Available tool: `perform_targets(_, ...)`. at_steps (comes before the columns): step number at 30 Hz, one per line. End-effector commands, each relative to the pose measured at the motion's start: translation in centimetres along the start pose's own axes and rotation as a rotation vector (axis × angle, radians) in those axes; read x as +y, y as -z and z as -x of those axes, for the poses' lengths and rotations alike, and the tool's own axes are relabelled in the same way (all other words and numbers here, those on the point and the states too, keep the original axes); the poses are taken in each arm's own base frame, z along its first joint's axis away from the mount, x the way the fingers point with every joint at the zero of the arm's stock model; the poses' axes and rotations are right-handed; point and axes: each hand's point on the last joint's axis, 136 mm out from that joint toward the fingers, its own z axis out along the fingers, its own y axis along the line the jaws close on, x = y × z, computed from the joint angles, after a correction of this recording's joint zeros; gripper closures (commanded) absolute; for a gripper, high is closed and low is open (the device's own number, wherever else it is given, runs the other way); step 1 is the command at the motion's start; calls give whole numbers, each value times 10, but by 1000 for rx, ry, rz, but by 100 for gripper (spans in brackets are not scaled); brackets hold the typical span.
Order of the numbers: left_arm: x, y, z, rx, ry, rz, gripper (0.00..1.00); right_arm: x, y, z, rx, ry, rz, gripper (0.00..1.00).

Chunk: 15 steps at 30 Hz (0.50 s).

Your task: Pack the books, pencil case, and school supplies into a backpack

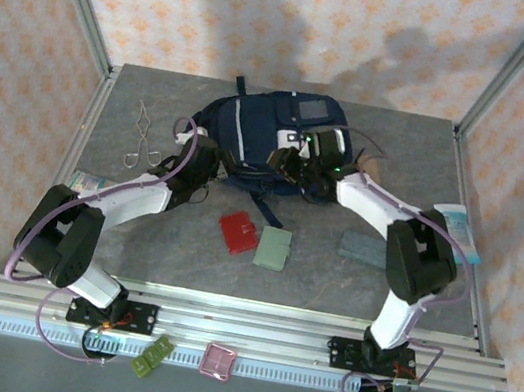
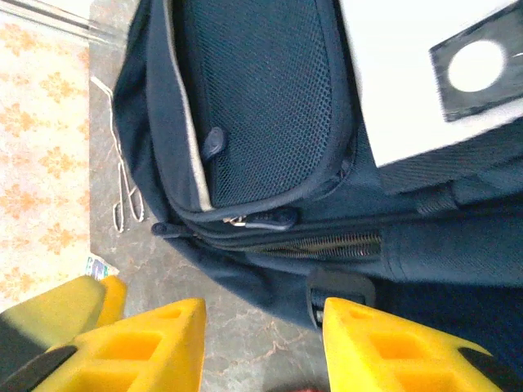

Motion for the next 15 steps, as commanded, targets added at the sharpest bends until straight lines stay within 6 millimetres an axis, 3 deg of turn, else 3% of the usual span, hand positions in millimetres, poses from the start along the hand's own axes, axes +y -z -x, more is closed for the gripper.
perform_targets(1, 2, 10, 15, -43, -2, 19, 46, 7, -22, -2, 58, -70, 36, 57)
perform_targets(6, 3, 12, 20, -50, 9, 5, 44, -7, -41, -4, 71, -147, 21, 56)
perform_targets(9, 2, 11, 17, -40, 15, -7, 44, -1, -43, 3, 40, -165, 49, 59)
perform_targets(11, 3, 9, 14, -31, 20, -11, 44, 8, -41, 8, 25, -176, 86, 67)
perform_targets(15, 8, 7, 10, -27, 24, -7, 44, 2, -44, 13, 13, -195, 43, 65)
